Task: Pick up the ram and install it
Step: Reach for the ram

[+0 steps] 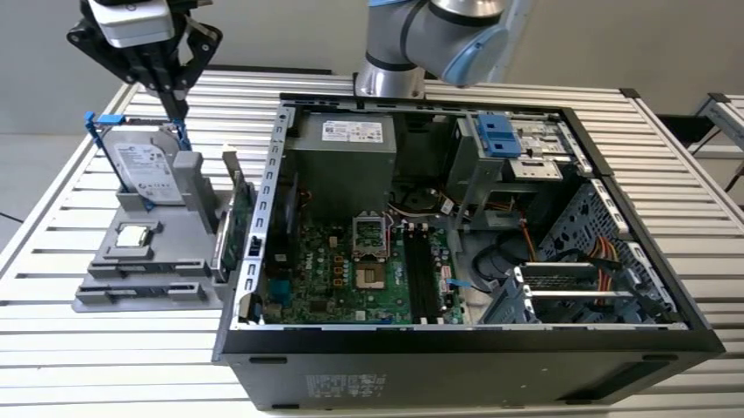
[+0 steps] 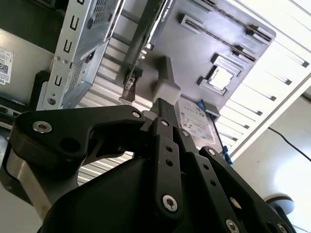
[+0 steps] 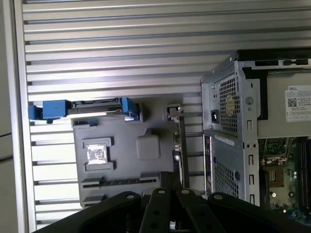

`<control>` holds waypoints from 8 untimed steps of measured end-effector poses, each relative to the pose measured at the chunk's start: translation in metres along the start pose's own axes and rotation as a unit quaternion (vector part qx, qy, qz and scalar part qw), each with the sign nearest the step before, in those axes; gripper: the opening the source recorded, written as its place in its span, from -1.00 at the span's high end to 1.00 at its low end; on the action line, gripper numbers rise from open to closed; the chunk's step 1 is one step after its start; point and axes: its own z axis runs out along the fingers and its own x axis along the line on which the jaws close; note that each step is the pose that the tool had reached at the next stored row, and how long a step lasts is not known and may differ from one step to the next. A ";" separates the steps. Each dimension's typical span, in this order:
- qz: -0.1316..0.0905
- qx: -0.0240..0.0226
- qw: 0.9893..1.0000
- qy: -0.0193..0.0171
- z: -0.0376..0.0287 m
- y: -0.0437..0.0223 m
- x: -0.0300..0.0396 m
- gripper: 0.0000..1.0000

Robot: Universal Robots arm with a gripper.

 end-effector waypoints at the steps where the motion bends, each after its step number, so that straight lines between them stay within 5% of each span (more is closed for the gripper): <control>1: 0.000 0.000 1.000 0.000 0.0000 -0.0001 0.0014 1.00; 8: 0.000 0.000 1.000 0.000 -0.0003 -0.0013 0.0122 1.00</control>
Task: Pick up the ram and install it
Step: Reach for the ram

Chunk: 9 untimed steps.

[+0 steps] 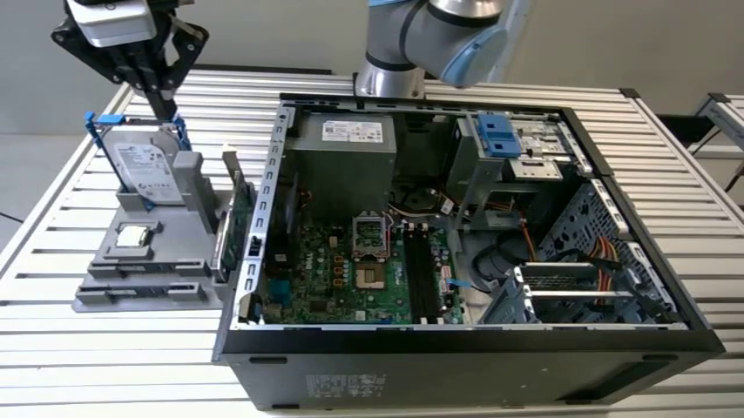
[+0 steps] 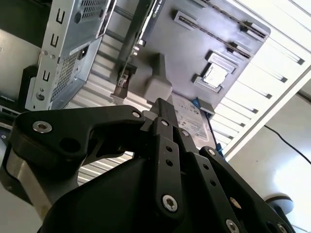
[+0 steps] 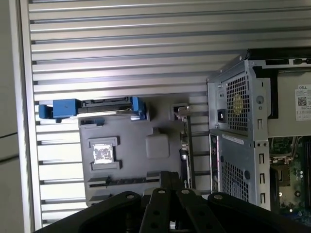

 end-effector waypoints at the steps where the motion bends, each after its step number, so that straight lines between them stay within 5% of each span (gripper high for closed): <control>1: 0.000 0.000 1.000 0.000 0.0000 -0.0002 0.0016 1.00; 9: 0.000 0.000 1.000 0.000 -0.0004 -0.0017 0.0158 1.00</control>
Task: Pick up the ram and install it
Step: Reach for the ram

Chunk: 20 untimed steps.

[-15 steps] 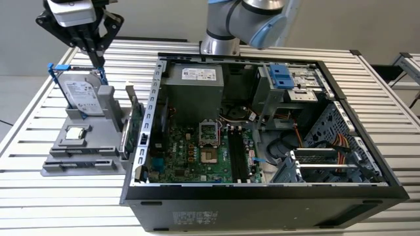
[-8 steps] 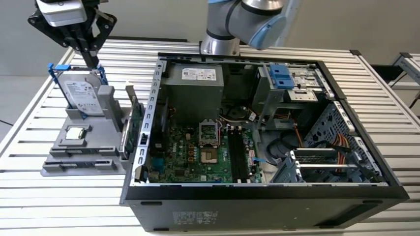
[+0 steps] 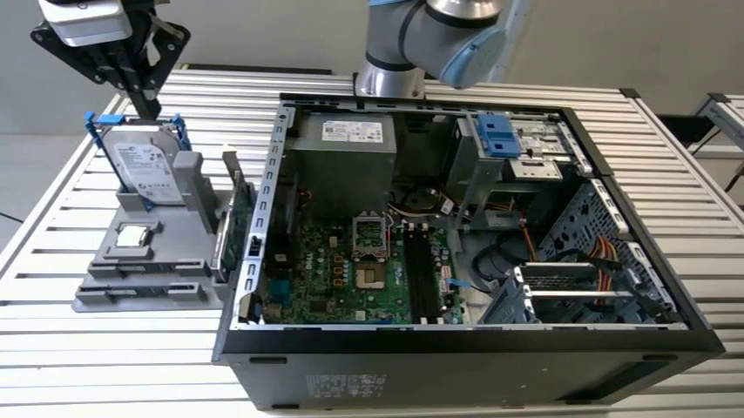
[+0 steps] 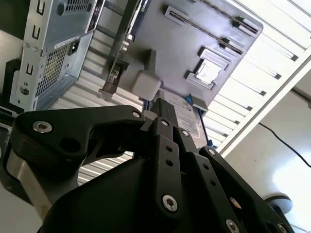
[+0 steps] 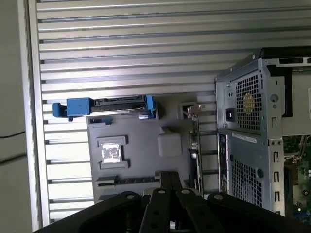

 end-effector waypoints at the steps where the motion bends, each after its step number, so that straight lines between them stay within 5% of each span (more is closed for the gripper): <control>1: 0.000 0.000 1.000 0.000 0.0000 -0.0002 0.0015 1.00; 20: -0.008 0.001 1.000 0.004 -0.0002 -0.0019 0.0229 1.00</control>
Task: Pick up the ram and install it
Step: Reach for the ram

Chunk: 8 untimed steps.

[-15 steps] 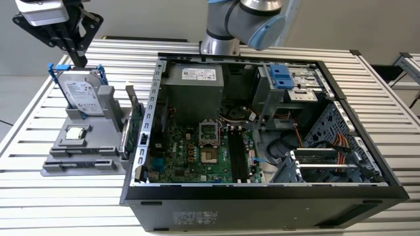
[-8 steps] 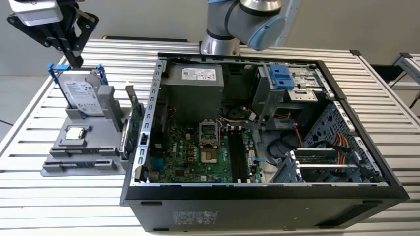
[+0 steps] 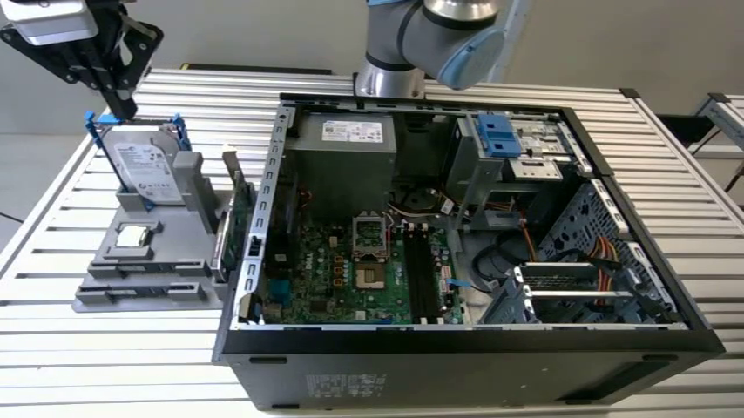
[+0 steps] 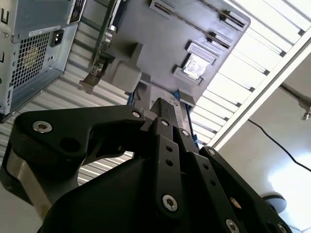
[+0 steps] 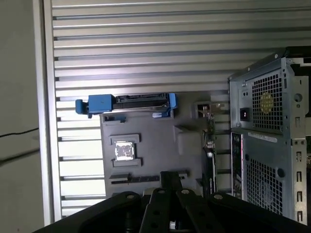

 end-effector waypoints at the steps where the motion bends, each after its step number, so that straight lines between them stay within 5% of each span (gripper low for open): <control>1: -0.002 0.000 1.000 0.000 0.0000 -0.0001 0.0015 1.00; 8: -0.024 0.000 1.000 0.001 -0.0002 -0.0007 0.0120 1.00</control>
